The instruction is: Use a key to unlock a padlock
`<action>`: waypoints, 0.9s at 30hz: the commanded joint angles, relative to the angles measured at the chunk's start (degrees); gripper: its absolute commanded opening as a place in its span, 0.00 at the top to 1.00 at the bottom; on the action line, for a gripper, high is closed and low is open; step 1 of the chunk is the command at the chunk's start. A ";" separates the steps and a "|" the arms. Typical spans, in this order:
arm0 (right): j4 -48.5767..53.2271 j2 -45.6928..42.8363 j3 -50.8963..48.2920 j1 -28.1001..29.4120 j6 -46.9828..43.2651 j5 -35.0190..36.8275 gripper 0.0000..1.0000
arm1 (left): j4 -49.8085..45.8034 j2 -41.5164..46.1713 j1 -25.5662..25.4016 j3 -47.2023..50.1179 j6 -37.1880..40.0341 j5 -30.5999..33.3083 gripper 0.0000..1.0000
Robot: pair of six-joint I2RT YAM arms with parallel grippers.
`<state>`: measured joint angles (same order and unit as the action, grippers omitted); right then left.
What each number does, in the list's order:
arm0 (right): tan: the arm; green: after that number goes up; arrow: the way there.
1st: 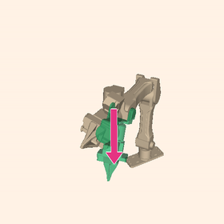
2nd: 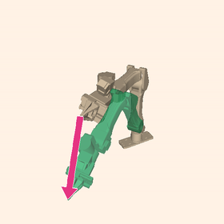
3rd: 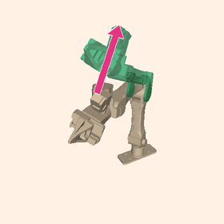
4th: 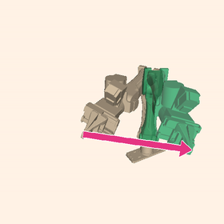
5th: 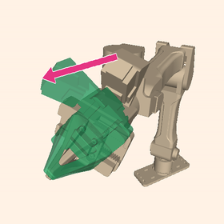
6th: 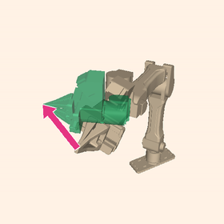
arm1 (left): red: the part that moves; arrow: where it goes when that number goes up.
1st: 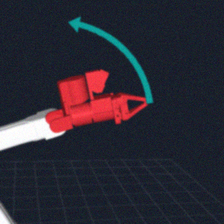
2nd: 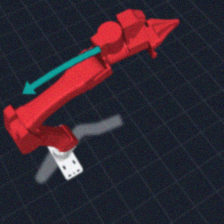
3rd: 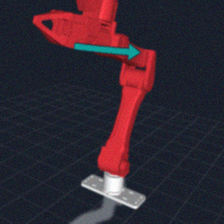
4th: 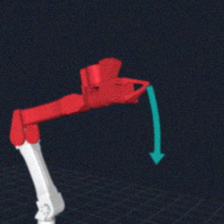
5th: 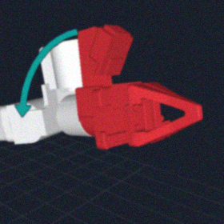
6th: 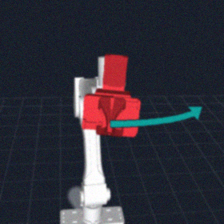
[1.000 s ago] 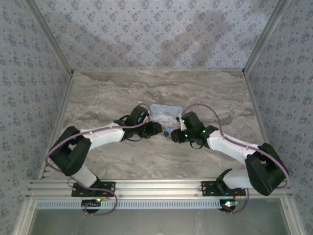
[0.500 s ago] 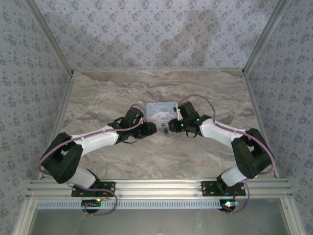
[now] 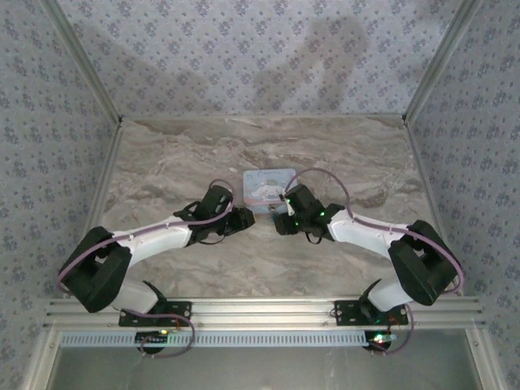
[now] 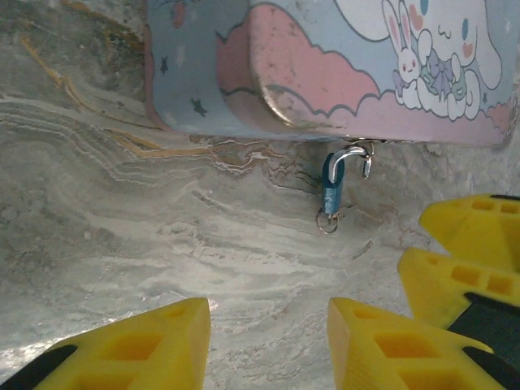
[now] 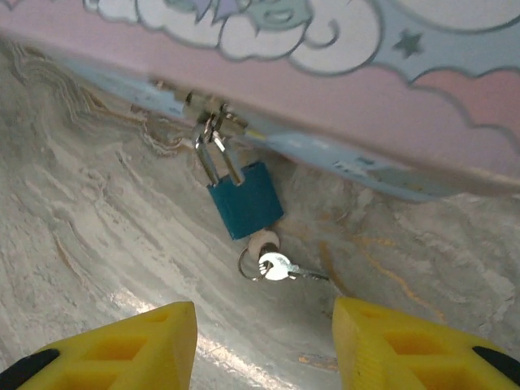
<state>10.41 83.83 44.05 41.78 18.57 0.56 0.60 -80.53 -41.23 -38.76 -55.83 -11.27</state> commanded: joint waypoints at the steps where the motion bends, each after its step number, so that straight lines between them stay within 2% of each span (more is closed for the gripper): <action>1: -1.25 1.91 0.23 1.83 -0.47 4.82 0.51 | 2.12 2.32 0.49 1.36 -1.15 1.56 0.57; 17: -2.78 11.14 4.94 4.88 -0.38 10.76 0.52 | 1.51 4.61 0.51 2.65 -1.59 2.92 0.55; 23: -2.73 13.21 5.87 5.07 -0.90 11.22 0.57 | 1.46 4.51 0.46 2.55 -1.65 2.83 0.55; 27: -2.39 14.05 5.91 5.19 -1.40 11.38 0.64 | 1.39 4.53 0.53 2.49 -1.60 2.83 0.55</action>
<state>7.42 96.79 48.73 46.48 18.04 10.35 1.52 -76.90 -41.23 -36.14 -57.04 -9.34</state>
